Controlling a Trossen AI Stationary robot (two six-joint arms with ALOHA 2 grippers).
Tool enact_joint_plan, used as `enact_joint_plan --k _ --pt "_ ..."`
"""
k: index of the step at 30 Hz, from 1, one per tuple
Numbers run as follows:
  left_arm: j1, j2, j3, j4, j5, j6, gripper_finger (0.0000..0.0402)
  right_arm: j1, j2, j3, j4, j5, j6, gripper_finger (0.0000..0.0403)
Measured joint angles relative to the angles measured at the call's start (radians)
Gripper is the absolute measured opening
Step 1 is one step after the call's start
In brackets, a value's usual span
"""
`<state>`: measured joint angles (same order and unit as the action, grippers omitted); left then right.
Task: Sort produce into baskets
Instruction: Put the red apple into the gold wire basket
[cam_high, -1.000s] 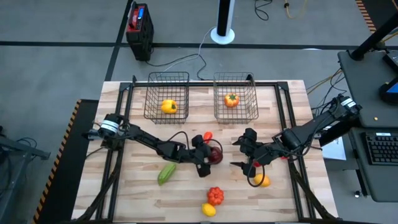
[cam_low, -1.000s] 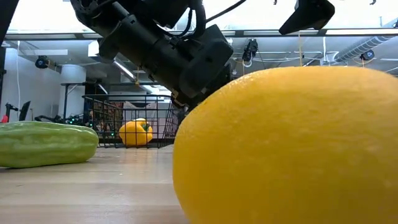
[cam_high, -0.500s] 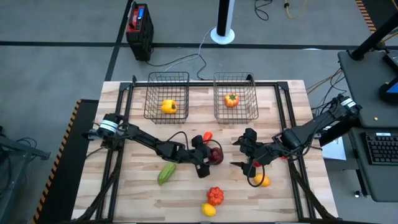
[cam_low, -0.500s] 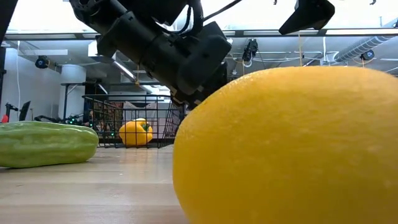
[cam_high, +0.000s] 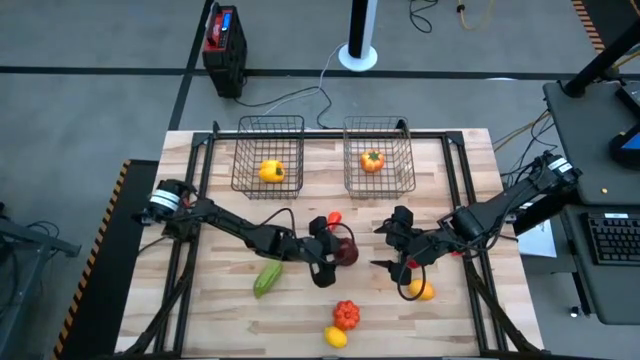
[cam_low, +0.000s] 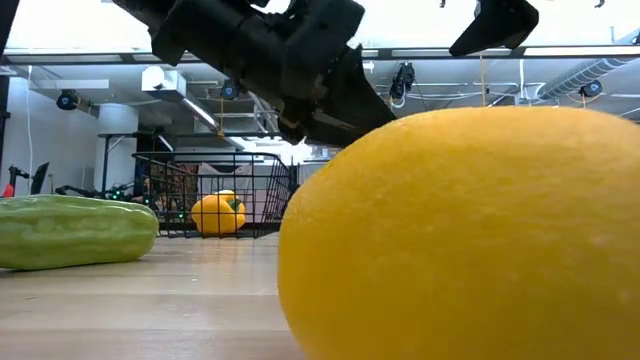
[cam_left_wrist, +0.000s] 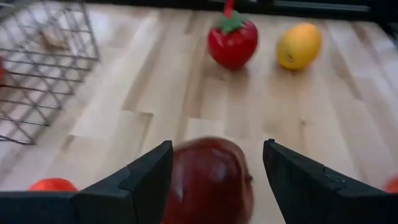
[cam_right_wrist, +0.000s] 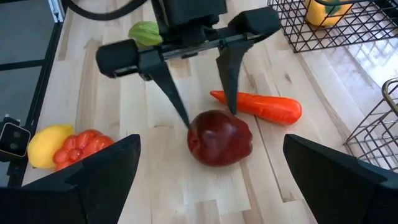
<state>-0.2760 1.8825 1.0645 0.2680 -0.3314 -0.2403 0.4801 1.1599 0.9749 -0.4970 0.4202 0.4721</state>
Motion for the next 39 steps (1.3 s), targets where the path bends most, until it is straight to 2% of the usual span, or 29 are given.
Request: enact_joint_plan --k 7,9,15,19,28,32,39 --pt "0.023 0.000 0.002 -0.033 0.090 -0.102 0.0248 0.000 0.000 -0.001 0.001 0.000 0.000 0.0386" --pt "0.034 0.007 0.001 -0.048 0.111 -0.118 0.0269 0.000 0.000 -0.001 0.001 0.000 0.000 0.0386" --pt "0.036 0.014 0.001 -0.051 0.062 -0.089 0.0345 0.000 0.000 -0.001 0.001 0.000 0.007 0.0386" --pt "0.037 0.014 0.001 -0.048 0.069 -0.067 0.0375 0.000 0.000 -0.002 0.001 0.000 0.008 0.0386" --pt "0.034 0.014 0.010 -0.029 0.096 0.065 0.0382 0.000 0.000 -0.003 0.000 0.000 0.008 0.0386" --pt "0.034 0.014 0.036 -0.067 0.175 0.147 0.0382 0.000 0.000 -0.003 0.000 0.000 0.008 0.0386" --pt "0.034 0.014 0.066 -0.174 0.186 0.290 0.0382 0.000 0.000 -0.008 0.001 0.000 0.008 0.0386"
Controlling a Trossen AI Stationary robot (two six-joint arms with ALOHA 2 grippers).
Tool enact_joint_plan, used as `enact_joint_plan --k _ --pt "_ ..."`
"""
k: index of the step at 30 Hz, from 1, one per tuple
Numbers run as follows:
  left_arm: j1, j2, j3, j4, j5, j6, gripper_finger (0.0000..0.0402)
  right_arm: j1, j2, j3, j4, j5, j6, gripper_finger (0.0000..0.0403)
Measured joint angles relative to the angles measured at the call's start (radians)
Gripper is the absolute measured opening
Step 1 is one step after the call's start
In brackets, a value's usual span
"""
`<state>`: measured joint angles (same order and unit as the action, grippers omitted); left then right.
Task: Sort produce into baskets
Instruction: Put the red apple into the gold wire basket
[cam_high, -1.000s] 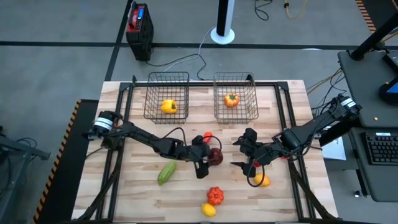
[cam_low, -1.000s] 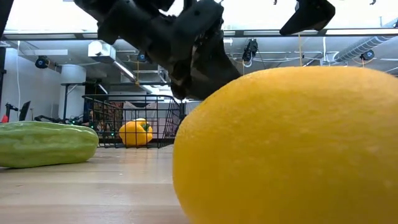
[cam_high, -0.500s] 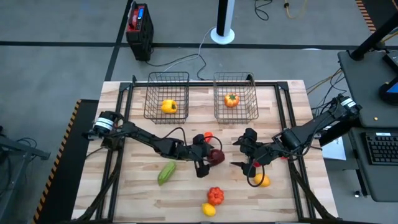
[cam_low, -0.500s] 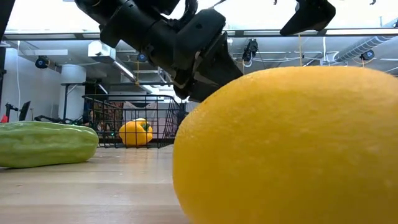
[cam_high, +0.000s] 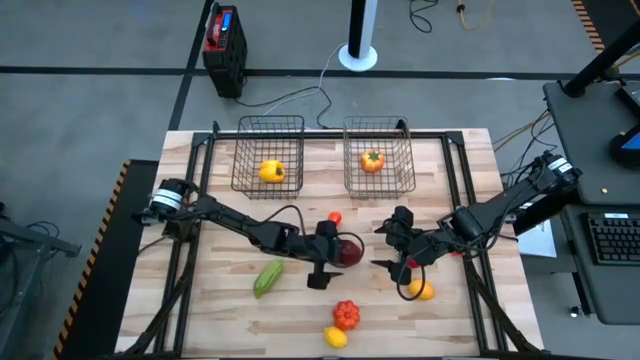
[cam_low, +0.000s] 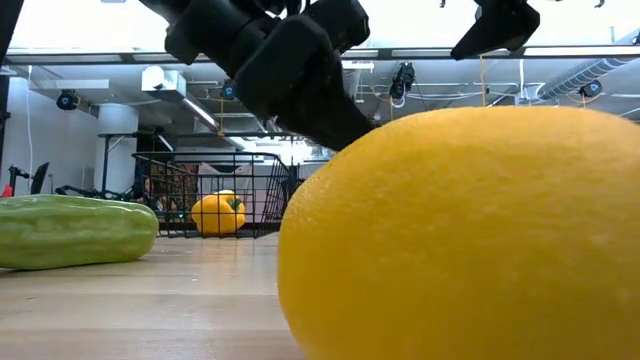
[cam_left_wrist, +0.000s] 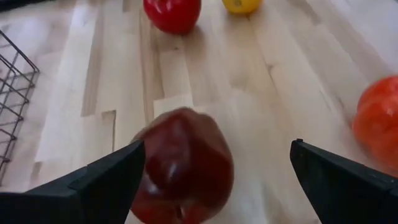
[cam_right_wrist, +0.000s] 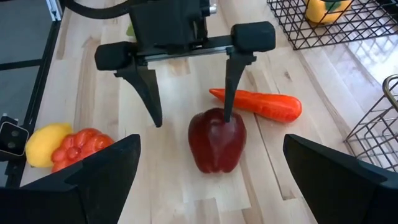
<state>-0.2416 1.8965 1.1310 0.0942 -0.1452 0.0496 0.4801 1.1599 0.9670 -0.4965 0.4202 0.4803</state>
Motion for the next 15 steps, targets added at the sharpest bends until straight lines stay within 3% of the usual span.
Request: enact_joint_plan --k 15 --pt "0.003 0.000 0.001 0.042 -0.054 0.055 0.0381 0.000 0.000 -0.034 0.000 0.002 0.036 0.0386"
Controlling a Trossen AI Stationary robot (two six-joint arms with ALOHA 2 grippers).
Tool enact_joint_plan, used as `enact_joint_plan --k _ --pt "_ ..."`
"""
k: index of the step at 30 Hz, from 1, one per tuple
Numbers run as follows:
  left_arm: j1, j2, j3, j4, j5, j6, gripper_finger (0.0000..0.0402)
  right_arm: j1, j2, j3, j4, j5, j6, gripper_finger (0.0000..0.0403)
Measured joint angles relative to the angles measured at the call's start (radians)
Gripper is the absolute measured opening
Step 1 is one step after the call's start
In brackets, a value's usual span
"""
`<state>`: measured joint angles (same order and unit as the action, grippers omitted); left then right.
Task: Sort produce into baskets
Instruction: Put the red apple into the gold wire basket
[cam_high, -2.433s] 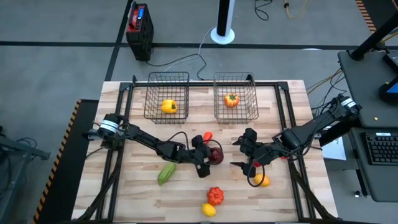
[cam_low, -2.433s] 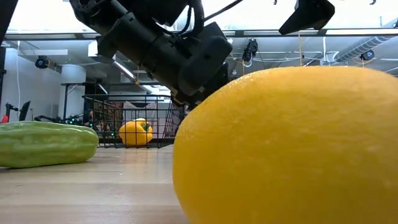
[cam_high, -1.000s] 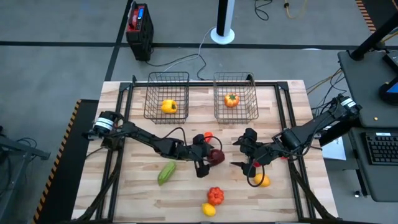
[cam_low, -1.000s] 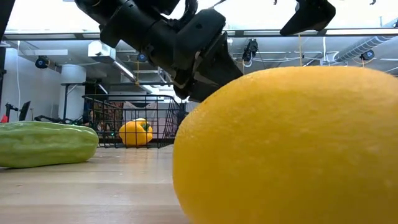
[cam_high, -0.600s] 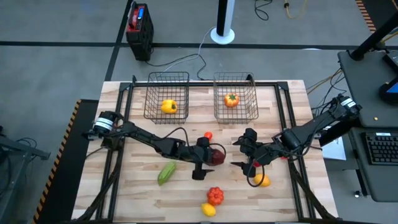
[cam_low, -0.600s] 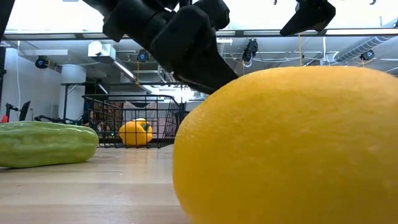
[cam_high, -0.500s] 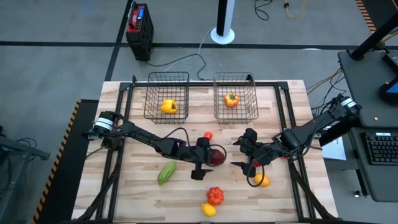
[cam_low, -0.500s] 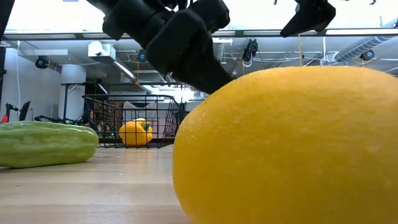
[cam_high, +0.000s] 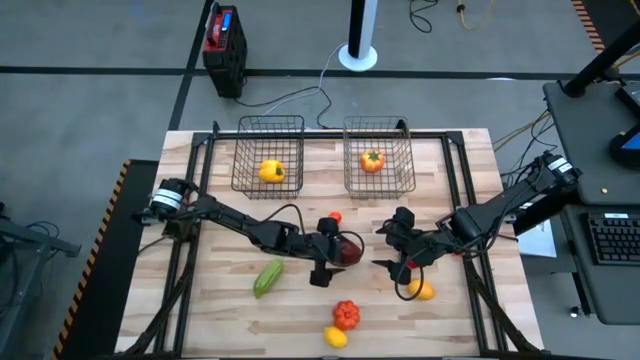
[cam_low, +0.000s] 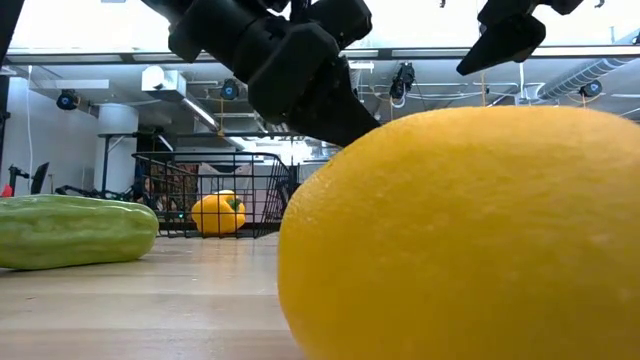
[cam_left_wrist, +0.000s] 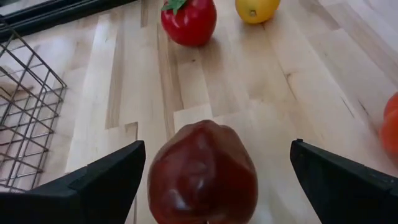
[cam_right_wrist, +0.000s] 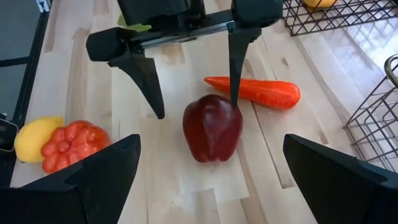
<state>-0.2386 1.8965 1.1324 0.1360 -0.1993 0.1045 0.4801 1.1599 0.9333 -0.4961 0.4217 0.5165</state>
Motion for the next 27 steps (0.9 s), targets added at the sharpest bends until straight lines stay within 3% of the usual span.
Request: enact_joint_plan --k 6,9,27 --pt "0.000 0.044 0.000 0.049 -0.006 -0.004 0.0381 0.000 0.000 0.000 0.000 0.000 -0.001 0.0386" --pt "0.000 0.050 -0.002 0.024 -0.071 0.000 0.0381 0.000 0.000 0.000 -0.001 0.000 -0.001 0.0386" --pt "0.004 0.146 0.051 0.046 -0.050 -0.010 0.0373 0.000 0.000 0.000 -0.001 -0.001 0.012 0.0386"
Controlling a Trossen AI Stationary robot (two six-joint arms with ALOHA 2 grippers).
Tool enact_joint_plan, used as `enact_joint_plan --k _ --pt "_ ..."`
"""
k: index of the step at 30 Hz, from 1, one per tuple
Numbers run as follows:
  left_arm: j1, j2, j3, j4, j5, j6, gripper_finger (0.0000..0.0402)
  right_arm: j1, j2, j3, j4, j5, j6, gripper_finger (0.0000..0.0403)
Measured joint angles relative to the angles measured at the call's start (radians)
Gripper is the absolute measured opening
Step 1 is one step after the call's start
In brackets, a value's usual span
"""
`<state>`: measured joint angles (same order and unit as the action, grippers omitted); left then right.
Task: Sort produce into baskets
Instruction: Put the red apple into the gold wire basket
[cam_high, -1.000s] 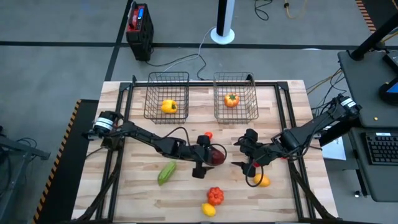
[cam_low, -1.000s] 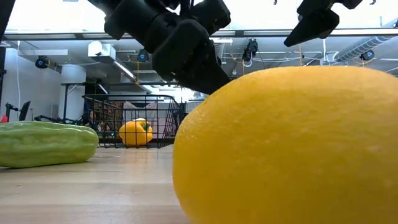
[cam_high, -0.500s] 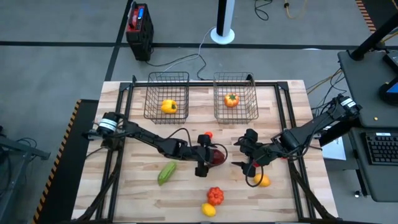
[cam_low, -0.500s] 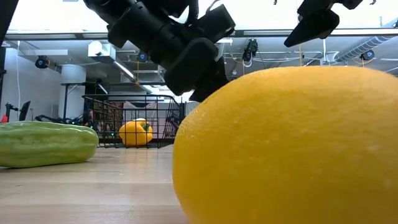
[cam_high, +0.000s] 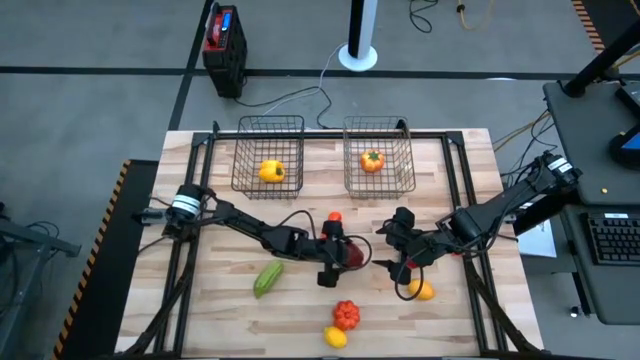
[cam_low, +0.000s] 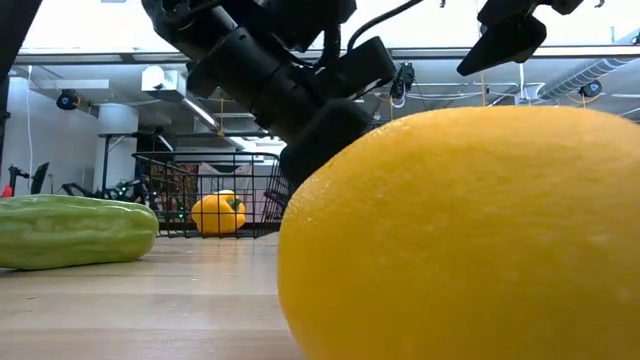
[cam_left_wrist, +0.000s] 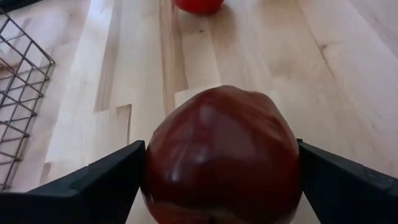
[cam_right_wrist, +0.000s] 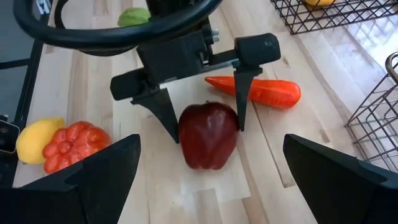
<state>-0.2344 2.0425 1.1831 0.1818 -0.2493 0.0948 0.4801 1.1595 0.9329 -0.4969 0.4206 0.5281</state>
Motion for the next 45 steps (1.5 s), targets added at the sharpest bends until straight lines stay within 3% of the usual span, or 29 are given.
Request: enact_joint_plan --k 7,16,24,30,37,45 --pt "0.000 0.001 0.001 -0.010 -0.002 -0.014 0.0340 0.000 0.000 0.000 0.000 0.000 -0.001 0.0386" --pt "-0.009 -0.029 0.030 -0.124 0.000 -0.009 0.0339 0.000 0.000 0.000 0.000 0.000 -0.004 0.0386" --pt "-0.016 -0.069 0.316 -0.641 -0.008 0.150 0.0339 0.000 0.000 0.000 -0.001 0.000 -0.007 0.0386" --pt "0.013 -0.070 0.540 -0.973 -0.183 0.353 0.0339 0.000 0.000 0.000 -0.003 0.000 -0.008 0.0386" --pt "0.135 -0.070 0.687 -1.091 -0.214 0.501 0.0339 0.008 -0.006 0.000 -0.037 -0.008 0.005 0.0386" --pt "0.291 -0.036 0.816 -1.073 -0.197 0.676 0.0339 0.013 -0.026 0.000 -0.098 0.002 0.059 0.0386"
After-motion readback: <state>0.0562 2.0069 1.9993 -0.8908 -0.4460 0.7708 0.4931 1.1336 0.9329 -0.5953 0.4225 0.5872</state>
